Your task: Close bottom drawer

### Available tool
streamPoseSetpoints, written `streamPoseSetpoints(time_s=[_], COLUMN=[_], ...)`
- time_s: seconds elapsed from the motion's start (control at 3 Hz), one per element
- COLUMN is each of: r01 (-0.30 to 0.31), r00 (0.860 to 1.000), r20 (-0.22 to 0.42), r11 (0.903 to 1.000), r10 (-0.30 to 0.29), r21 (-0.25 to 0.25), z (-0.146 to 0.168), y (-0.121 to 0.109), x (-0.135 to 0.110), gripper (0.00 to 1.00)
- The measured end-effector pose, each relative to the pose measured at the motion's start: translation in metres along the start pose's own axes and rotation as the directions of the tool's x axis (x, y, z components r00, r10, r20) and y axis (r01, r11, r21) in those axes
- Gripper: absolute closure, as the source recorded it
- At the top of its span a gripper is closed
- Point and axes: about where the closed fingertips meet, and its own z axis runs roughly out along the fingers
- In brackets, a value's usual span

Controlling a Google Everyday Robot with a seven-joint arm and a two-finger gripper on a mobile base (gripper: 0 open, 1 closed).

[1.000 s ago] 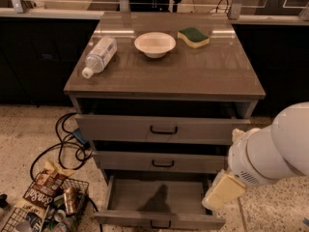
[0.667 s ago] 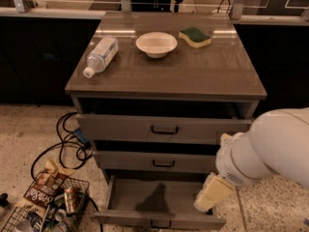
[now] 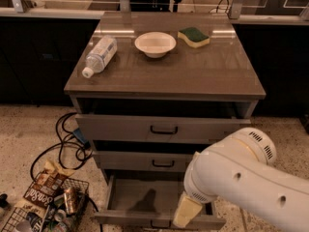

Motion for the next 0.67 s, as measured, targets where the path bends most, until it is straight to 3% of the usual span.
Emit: streamPoseSetpoints(time_s=[0.33, 0.67], r01=[0.102, 0.019], r00=[0.990, 0.994], r20=[-0.103, -0.104], r11=[0.9948, 0.9994], r10=[-0.100, -0.016], r21=[0.010, 0.029], z=[0.0719, 0.0735], y=[0.0434, 0.0420], x=[-0.0109, -0.0115], gripper=[0.00, 0.00])
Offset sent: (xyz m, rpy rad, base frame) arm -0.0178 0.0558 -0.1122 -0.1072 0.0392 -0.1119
